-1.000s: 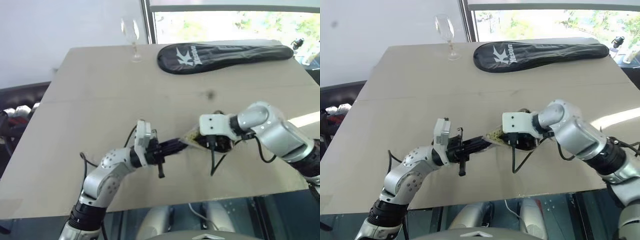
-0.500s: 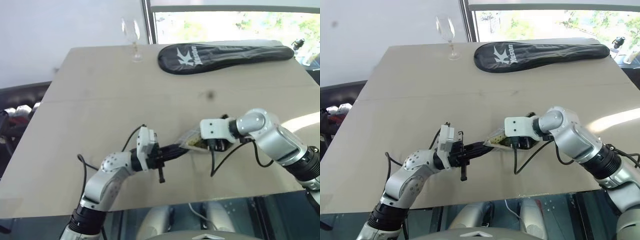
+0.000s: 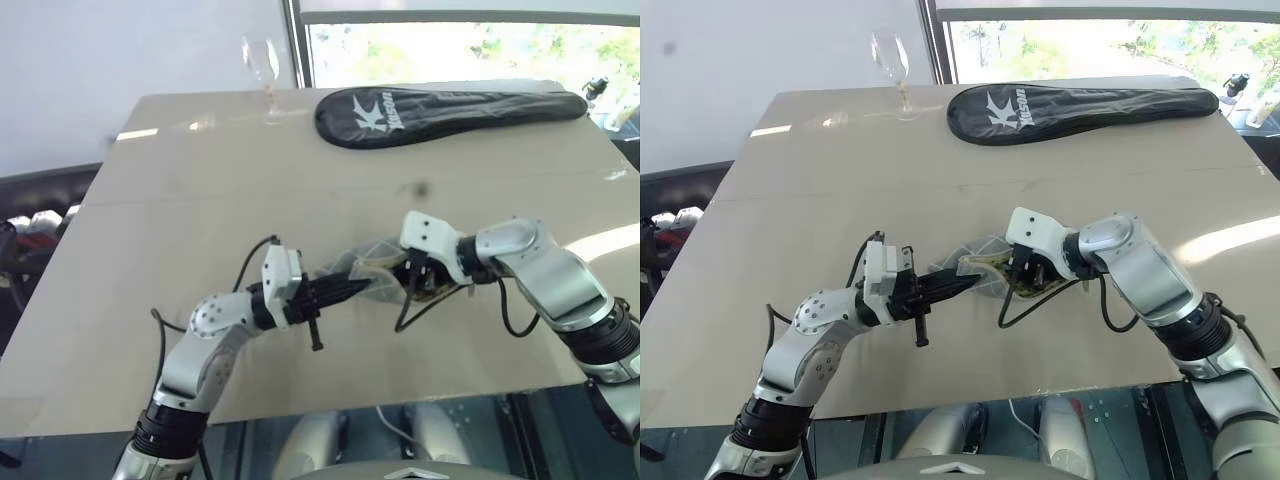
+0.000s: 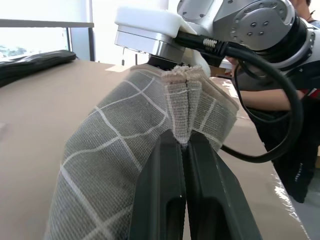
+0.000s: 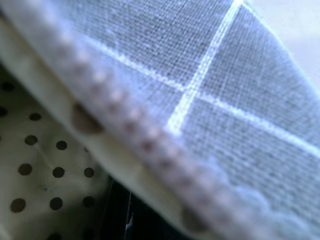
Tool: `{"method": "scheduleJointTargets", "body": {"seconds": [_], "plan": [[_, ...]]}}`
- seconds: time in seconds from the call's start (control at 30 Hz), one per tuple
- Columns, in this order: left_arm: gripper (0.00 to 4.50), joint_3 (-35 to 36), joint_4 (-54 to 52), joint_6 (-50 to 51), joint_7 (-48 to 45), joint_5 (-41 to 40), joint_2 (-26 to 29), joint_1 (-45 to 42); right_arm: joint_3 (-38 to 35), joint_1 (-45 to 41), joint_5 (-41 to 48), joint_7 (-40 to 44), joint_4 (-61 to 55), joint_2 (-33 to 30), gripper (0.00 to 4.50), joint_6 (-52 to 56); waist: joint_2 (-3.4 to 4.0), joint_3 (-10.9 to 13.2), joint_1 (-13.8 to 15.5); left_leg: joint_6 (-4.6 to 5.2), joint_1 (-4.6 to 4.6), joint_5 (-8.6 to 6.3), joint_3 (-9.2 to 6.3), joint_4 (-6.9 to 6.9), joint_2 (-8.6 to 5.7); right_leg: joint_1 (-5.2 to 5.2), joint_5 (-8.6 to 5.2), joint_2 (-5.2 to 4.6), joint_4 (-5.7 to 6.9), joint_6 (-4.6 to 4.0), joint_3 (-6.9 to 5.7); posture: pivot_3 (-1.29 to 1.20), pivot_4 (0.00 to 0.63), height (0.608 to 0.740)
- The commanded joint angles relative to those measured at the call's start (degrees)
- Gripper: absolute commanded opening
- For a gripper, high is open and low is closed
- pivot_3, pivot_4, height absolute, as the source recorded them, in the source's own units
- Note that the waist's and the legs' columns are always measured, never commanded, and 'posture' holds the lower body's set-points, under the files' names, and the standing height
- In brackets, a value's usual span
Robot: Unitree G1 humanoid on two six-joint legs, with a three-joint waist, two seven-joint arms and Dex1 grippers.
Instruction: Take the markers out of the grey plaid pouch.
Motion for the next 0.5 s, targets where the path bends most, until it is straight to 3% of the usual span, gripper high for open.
{"method": "scheduleJointTargets", "body": {"seconds": [0.03,0.17,0.3,0.5], "plan": [[0.00,-1.5,0.6,0.3,-2.1,0.8,1.1,1.9,-11.7,-2.5,2.5,-7.9,4.5,4.7,0.49,6.2,-0.01,0.0,0.0,0.00,0.01,0.00,-0.01,0.00,0.00,0.00,0.00,0.00,-0.01,0.00,0.00,0.00,0.150,0.740],[0.00,-1.5,0.8,0.2,-3.4,0.7,2.3,3.6,-16.3,-2.6,5.6,-11.8,7.2,7.8,0.49,12.8,-0.01,0.0,0.0,0.00,0.02,0.00,0.00,0.00,-0.01,0.00,0.00,0.01,-0.01,0.00,-0.01,0.00,0.150,0.740],[0.00,-1.7,0.1,0.5,-4.7,0.0,3.5,5.1,-12.5,-2.1,5.3,-13.3,6.9,4.6,0.49,10.6,0.00,0.0,0.0,0.00,0.02,0.00,0.00,-0.01,-0.01,0.00,0.00,0.00,-0.01,0.00,-0.02,0.00,0.150,0.740],[0.00,-2.3,-0.6,0.4,-5.4,-0.4,4.7,5.5,-15.6,-2.2,8.9,-17.1,7.7,8.0,0.49,14.6,0.00,0.0,-0.2,0.00,0.04,0.00,-0.01,-0.02,0.00,0.00,0.00,0.01,0.02,0.00,-0.01,0.00,0.150,0.740]]}}
